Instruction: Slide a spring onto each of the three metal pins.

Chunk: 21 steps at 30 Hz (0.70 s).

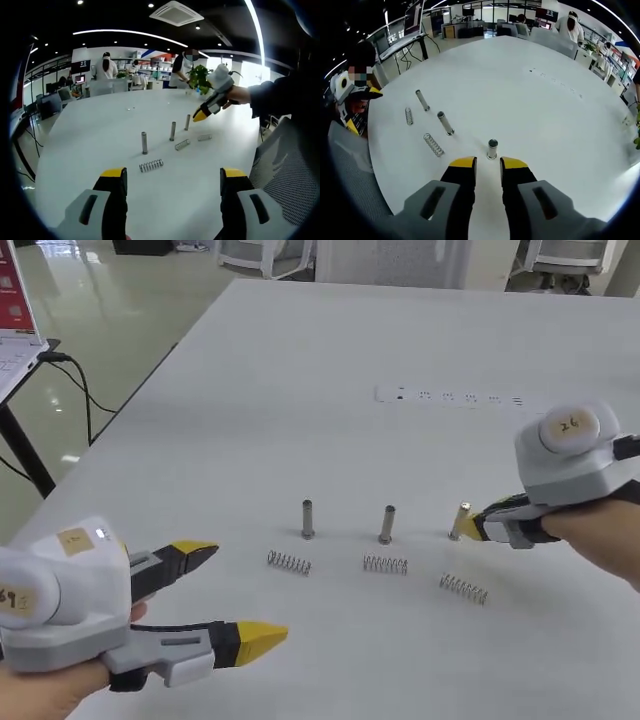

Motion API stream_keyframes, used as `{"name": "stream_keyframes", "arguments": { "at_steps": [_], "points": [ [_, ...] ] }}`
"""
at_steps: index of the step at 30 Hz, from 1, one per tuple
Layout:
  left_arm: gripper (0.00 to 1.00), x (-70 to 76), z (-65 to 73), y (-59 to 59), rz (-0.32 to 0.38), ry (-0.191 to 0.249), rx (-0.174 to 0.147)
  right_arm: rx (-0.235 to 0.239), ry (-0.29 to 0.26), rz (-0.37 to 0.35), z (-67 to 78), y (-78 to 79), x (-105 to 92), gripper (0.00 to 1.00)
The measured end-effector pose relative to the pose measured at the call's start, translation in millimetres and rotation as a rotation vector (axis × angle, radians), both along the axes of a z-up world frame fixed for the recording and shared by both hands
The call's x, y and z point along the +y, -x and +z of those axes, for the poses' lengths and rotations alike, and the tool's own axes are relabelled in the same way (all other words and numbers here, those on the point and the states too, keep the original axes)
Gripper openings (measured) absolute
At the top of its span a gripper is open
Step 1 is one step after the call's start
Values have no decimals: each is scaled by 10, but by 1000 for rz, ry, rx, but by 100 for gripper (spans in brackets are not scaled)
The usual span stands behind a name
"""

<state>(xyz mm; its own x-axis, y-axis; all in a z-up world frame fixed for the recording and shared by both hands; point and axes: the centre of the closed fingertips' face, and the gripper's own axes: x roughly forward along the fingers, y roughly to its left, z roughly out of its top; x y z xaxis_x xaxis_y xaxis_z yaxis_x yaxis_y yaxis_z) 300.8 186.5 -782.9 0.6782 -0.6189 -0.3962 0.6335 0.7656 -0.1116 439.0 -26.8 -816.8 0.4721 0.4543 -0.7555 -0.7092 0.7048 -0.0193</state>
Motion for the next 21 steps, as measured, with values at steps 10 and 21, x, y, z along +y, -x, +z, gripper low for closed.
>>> {"name": "stream_keyframes", "arguments": {
  "at_steps": [10, 21],
  "points": [
    [75, -24, 6, 7, -9, -1, 0, 1, 3, 43, -14, 170, -22, 21],
    [75, -50, 24, 28, -11, 0, -3, 14, 18, 113, -77, 365, -34, 21]
  ]
}}
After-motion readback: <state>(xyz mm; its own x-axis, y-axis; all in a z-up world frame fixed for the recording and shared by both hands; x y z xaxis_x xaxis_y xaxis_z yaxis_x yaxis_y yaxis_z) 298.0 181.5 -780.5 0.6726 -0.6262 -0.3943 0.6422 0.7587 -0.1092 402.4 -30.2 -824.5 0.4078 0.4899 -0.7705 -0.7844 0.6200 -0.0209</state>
